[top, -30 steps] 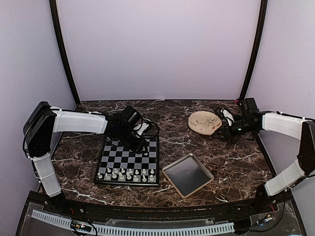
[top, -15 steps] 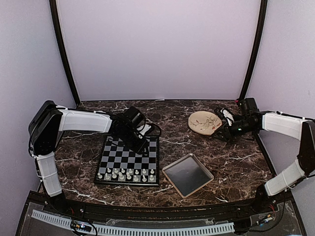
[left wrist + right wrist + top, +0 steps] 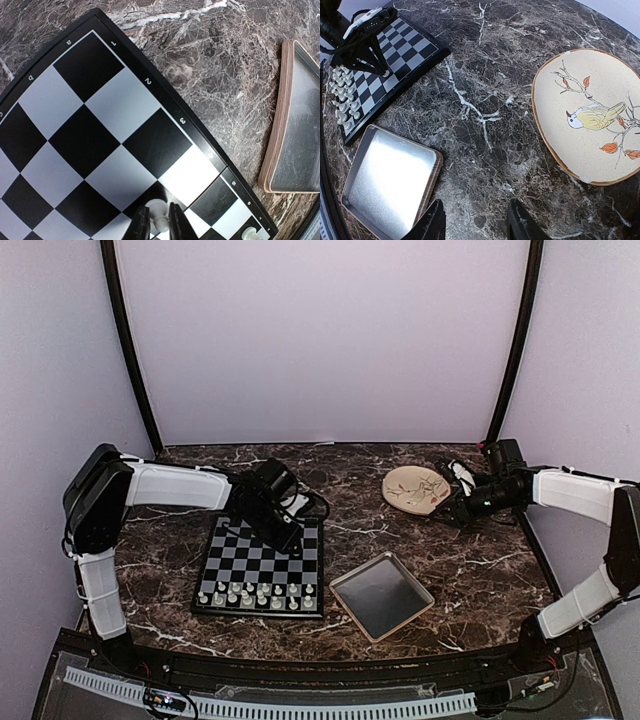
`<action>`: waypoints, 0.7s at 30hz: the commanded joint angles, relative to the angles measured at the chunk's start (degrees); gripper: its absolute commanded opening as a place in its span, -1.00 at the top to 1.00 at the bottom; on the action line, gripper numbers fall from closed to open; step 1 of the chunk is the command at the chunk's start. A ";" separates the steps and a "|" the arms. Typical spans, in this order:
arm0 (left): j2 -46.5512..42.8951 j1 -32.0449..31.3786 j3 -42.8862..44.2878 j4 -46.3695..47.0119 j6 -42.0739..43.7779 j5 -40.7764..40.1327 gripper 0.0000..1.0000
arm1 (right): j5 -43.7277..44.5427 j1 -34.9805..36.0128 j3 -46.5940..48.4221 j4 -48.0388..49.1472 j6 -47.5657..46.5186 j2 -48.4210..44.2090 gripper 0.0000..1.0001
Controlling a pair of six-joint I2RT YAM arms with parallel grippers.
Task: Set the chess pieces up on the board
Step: Pick up the pawn from the chessboard.
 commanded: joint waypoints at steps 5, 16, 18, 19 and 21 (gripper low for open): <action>-0.17 -0.19 1.98 -2.52 1.02 -0.56 0.79 | -0.82 -0.27 -0.67 1.35 -0.28 -1.19 0.15; -8.48 -0.17 -1.53 -9.41 -0.93 -7.72 0.88 | -1.61 -0.27 -0.33 1.44 -0.30 -0.79 0.15; -11.06 -0.01 -3.51 -11.72 -2.20 -9.09 0.88 | -1.86 -0.27 -0.21 1.38 -0.27 -0.67 0.15; -12.37 0.10 -4.72 -12.79 -3.03 -9.66 0.88 | -2.05 -0.24 -0.15 1.32 -0.29 -0.66 0.15; -15.19 0.35 -7.17 -14.83 -4.90 -11.16 0.88 | -2.20 -0.25 -0.16 1.31 -0.29 -0.64 0.15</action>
